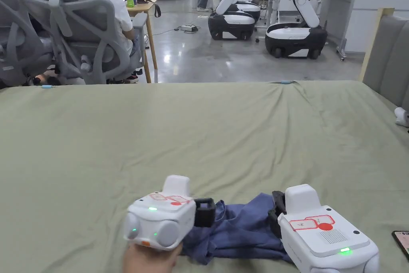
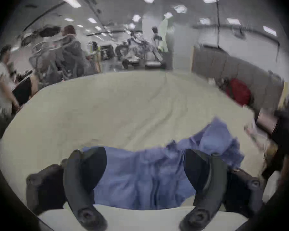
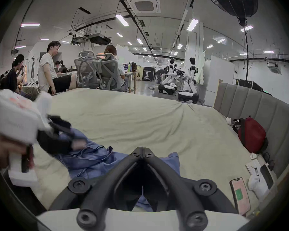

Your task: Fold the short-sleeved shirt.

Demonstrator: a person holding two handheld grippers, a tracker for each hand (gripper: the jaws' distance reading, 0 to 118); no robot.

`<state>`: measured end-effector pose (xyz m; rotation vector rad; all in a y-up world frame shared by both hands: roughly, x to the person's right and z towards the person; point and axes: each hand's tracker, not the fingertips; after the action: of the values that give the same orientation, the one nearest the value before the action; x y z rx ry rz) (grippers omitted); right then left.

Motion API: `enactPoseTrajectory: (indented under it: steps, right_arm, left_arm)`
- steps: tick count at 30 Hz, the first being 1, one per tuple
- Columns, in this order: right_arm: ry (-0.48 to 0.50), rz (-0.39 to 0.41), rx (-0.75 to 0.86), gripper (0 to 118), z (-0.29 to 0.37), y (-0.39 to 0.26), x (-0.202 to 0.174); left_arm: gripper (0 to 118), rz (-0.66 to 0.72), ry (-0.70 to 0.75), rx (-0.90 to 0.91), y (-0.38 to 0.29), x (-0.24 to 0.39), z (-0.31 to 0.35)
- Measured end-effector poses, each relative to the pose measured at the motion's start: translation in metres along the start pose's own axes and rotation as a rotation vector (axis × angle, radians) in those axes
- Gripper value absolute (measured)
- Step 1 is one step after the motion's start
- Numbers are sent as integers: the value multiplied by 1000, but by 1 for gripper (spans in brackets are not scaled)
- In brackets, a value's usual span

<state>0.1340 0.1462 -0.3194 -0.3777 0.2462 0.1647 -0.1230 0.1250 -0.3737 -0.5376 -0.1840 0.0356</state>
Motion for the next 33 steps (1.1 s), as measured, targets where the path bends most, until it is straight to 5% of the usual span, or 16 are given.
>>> enactPoseTrajectory:
  steps: [3,4,7,8,17,19,22,32,33]
  right_arm:
    - [9,6,-19,0,-1,4,-5]
    - [7,1,-23,0,-2,5,-7]
    - [12,-10,-32,0,-8,8,-10]
    - [9,-5,-35,0,-10,10,-10]
    - [11,-62,-20,0,-11,17,3]
    - [8,-67,-20,0,-9,16,6]
    - [3,-71,-26,0,-10,14,6]
    - [32,-86,-32,0,-11,14,-13]
    - [39,-88,-35,0,-11,14,-15]
  left_arm:
    - [83,247,49,60,5,-32,26]
    - [62,296,31,35,4,-42,24]
    - [34,286,5,-47,-1,-50,11]
    - [2,260,20,-61,-4,-47,6]
    - [0,198,-137,-312,-52,18,-58]
    - [0,166,-80,-242,-55,31,-58]
    - [0,263,-213,-198,-43,29,-47]
    - [0,310,-126,-58,-22,-16,6]
    - [16,331,-109,-23,-23,-29,15]
